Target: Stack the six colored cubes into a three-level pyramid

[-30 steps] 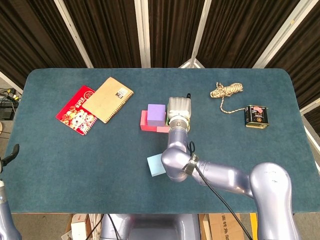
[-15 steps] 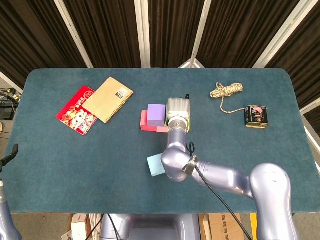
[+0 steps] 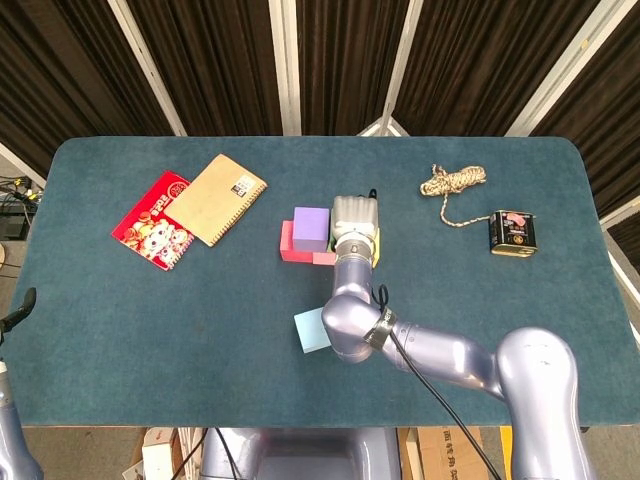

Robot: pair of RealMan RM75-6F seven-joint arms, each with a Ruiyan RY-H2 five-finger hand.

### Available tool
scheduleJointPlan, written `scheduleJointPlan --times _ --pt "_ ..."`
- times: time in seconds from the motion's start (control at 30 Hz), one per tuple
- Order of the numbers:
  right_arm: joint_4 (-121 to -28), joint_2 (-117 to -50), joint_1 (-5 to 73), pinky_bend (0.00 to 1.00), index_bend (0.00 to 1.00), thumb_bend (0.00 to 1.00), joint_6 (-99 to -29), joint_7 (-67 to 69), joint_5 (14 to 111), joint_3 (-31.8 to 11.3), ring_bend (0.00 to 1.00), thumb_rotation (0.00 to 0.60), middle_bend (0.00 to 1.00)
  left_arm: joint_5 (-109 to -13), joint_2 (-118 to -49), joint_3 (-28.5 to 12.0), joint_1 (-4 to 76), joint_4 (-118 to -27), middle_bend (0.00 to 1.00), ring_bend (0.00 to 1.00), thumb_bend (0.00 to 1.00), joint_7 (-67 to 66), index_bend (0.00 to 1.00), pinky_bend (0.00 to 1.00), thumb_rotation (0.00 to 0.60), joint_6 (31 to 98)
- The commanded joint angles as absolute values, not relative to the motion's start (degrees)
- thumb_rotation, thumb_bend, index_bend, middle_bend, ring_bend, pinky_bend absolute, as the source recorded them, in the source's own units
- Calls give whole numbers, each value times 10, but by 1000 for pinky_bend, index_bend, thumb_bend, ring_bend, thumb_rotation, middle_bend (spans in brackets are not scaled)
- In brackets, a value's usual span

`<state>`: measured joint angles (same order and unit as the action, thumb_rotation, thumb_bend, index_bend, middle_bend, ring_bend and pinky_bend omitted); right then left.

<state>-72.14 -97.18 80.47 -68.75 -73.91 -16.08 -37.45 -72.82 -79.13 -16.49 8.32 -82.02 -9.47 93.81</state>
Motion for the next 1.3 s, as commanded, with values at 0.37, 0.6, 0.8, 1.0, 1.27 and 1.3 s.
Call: scheduleJointPlan --times 0.37,0.6,0.8,1.0,1.27,1.3 --pt "-715 -977 802 0 366 672 -682 -747 -161 -378 186 600 316 -727 -792 -165 84 -819 104 0 313 -95 73 0 600 937" --pt "-713 -979 801 0 366 672 -680 -746 -155 -379 183 600 315 -726 -792 -166 83 -819 104 0 313 -94 73 0 600 938" --pt "-710 -981 799 0 366 673 -678 -743 -148 -378 181 600 315 -727 -791 -165 83 -819 104 0 313 -94 73 0 600 938" --pt "-711 -981 799 0 366 672 -679 -749 -150 -378 176 600 315 -727 -792 -165 84 -819 104 0 313 -95 73 0 600 938" --pt "-713 -980 798 0 342 672 -676 -757 -156 -380 151 600 290 -727 -793 -165 84 -818 105 0 313 -96 72 0 600 939" --pt "-713 -980 798 0 331 672 -676 -758 -156 -381 144 600 280 -727 -793 -165 84 -818 104 0 313 -96 72 0 600 939"
